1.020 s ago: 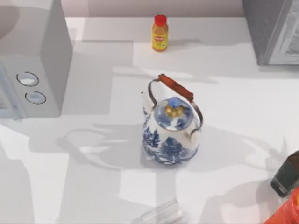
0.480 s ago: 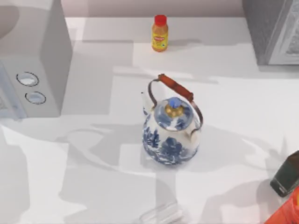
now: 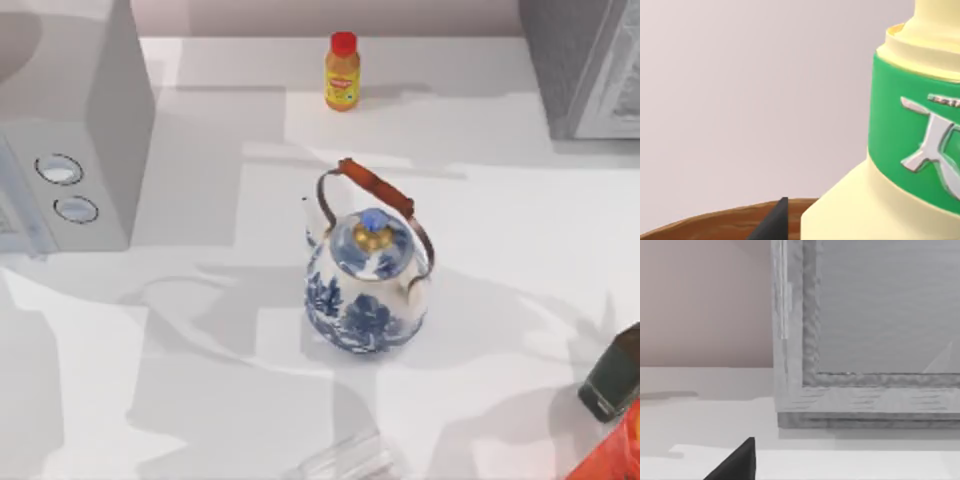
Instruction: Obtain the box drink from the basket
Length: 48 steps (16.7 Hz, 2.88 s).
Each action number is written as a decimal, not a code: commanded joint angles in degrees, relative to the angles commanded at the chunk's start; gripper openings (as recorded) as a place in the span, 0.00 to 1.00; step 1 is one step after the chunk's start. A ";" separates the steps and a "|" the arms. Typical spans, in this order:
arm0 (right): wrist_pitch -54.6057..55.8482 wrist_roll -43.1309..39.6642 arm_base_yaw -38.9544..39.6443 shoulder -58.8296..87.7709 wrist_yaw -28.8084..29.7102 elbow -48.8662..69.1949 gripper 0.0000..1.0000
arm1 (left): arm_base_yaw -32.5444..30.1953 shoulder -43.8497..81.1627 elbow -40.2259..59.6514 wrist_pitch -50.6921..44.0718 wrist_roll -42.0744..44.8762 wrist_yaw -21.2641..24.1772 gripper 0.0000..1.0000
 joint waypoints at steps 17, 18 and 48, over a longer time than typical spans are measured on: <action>0.00 0.00 0.00 0.00 0.00 0.00 1.00 | 0.26 -0.78 0.71 -0.25 0.13 0.01 0.00; 0.00 0.00 0.00 0.00 0.00 0.00 1.00 | 0.23 -0.83 0.80 -0.24 0.15 -0.04 0.00; 0.00 0.00 0.00 0.00 0.00 0.00 1.00 | -1.25 -3.56 31.51 -34.89 0.04 -1.84 0.00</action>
